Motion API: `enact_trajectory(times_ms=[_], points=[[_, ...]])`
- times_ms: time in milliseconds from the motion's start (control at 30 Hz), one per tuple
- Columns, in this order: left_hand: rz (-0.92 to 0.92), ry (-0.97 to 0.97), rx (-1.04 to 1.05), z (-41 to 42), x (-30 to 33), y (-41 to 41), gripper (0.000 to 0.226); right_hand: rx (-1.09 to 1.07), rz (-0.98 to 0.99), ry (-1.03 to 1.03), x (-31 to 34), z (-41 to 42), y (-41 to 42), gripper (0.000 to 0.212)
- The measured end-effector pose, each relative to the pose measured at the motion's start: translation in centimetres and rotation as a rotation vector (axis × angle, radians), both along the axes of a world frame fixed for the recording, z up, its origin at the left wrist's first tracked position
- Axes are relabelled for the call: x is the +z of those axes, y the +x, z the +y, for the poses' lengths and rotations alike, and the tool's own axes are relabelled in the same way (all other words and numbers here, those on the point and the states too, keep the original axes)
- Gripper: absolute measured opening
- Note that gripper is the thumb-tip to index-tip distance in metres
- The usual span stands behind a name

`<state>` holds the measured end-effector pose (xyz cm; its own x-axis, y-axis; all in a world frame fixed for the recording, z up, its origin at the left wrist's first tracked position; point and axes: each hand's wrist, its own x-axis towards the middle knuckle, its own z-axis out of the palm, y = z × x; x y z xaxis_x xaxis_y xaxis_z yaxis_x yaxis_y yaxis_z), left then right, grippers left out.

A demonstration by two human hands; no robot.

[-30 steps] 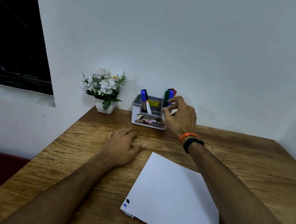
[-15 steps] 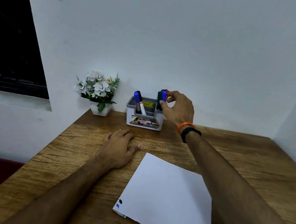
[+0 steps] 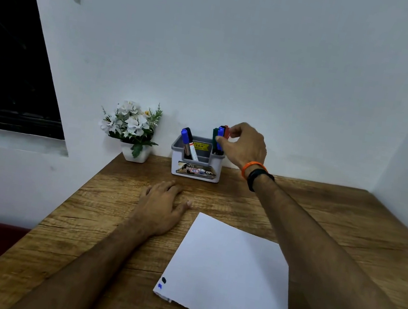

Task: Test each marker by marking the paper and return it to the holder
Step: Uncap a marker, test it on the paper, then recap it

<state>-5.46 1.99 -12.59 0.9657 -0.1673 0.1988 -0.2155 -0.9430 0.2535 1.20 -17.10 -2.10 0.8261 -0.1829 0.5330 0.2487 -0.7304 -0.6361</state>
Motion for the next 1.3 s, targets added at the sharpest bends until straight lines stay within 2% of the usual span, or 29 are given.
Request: enact_trajectory(times_ms=[100, 233, 433, 533, 600, 700, 767, 867, 933, 967, 1067, 1167, 1300], points=[[-0.001, -0.003, -0.003, 0.0, 0.0, 0.0, 0.059, -0.037, 0.122, -0.084, -0.8, 0.1, 0.4, 0.036], [-0.005, -0.001, -0.004, 0.0, 0.0, 0.1, 0.059, -0.019, 0.103, -0.032, -1.7, 0.3, 1.0, 0.028], [-0.010, -0.004, -0.004, 0.2, -0.2, 0.1, 0.058, 0.069, -0.145, 0.273, 0.6, 0.6, 0.6, 0.020], [-0.016, -0.002, -0.001, 0.2, -0.2, 0.1, 0.058, 0.177, -0.309, 0.376, 2.5, 0.8, -0.7, 0.018], [-0.014, -0.005, -0.003, 0.1, -0.1, -0.1, 0.059, 0.271, -0.322, 0.419, 3.0, 0.9, -1.9, 0.015], [-0.010, -0.035, -0.012, 0.3, -0.1, 0.1, 0.058, 0.412, -0.156, 0.446, 2.3, 1.3, -3.8, 0.012], [-0.064, -0.152, -0.046, 0.5, 0.1, 0.0, 0.057, 0.492, 0.007, 0.471, 0.8, 1.3, -5.6, 0.011], [-0.108, -0.560, -0.103, 0.6, 1.3, -0.8, 0.054, 0.497, 0.191, 0.331, -2.5, 1.0, -7.8, 0.013], [-0.045, -0.847, -0.240, 0.7, 2.3, -1.7, 0.056, 0.527, 0.265, 0.194, -4.4, 0.4, -8.9, 0.013], [-0.017, -0.922, -0.314, 0.9, 2.7, -2.0, 0.055, 0.550, 0.305, 0.137, -4.9, 0.1, -9.4, 0.013], [-0.020, -0.868, -0.421, 1.0, 3.5, -2.7, 0.037, 0.604, 0.406, -0.009, -5.1, -0.7, -10.5, 0.010], [-0.028, -0.809, -0.399, 0.7, 3.7, -2.9, 0.017, 0.637, 0.437, -0.009, -4.6, -1.3, -11.0, 0.014], [-0.024, -0.822, -0.340, 1.0, 3.6, -2.7, 0.009, 0.628, 0.444, -0.007, -4.0, -2.9, -10.8, 0.025]])
